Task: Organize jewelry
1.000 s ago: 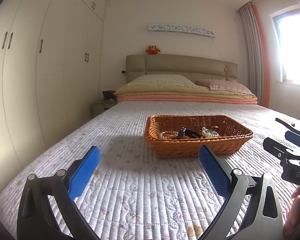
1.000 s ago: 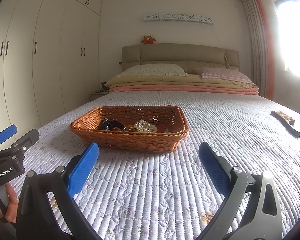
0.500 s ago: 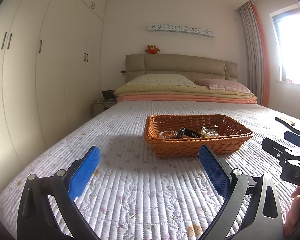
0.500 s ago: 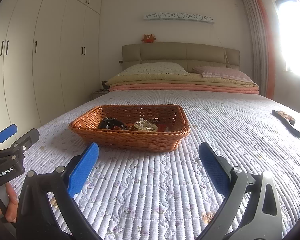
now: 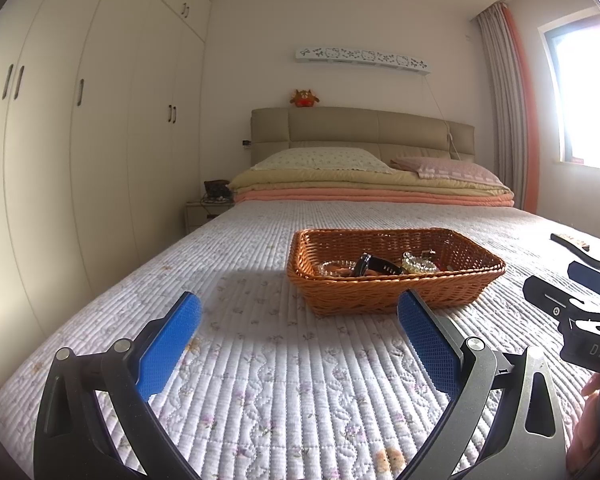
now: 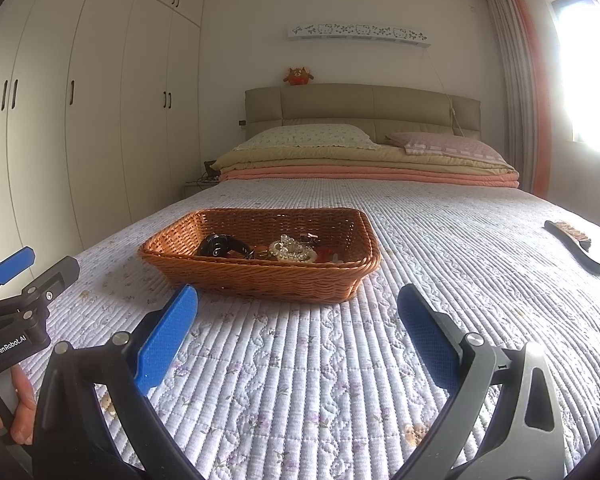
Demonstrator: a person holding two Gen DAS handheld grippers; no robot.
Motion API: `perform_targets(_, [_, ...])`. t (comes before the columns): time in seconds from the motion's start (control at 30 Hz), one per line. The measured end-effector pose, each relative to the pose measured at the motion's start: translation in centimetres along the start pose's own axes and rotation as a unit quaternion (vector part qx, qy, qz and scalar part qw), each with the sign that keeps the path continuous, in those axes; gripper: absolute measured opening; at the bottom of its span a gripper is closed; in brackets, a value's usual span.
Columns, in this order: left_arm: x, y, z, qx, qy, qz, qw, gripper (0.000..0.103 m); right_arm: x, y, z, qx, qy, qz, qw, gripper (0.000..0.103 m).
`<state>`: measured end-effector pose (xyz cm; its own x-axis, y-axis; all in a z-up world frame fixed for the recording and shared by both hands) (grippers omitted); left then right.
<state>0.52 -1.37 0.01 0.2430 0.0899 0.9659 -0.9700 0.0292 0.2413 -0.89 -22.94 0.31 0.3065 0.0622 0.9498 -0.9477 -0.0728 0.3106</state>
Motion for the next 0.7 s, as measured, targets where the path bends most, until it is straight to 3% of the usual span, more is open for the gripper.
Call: perform_targets(0.7, [0.09, -0.13, -0.02, 0.000, -0.002, -0.002, 1.0000, 0.096, -0.02, -0.08, -0.06, 0.000, -0.001, -0.003, 1.000, 0.096])
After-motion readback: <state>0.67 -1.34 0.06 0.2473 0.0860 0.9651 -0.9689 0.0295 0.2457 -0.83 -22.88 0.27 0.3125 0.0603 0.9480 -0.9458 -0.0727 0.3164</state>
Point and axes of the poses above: each gripper's, at about its wrist camera, not at the fingertips, and y roughly against the way its jaws point, z to its right, x to its top, the point moved 5 cm from there along -y, roughly the way its jaws point, and after that the axes turned 6 degrees about y, right-handed, at the moved point
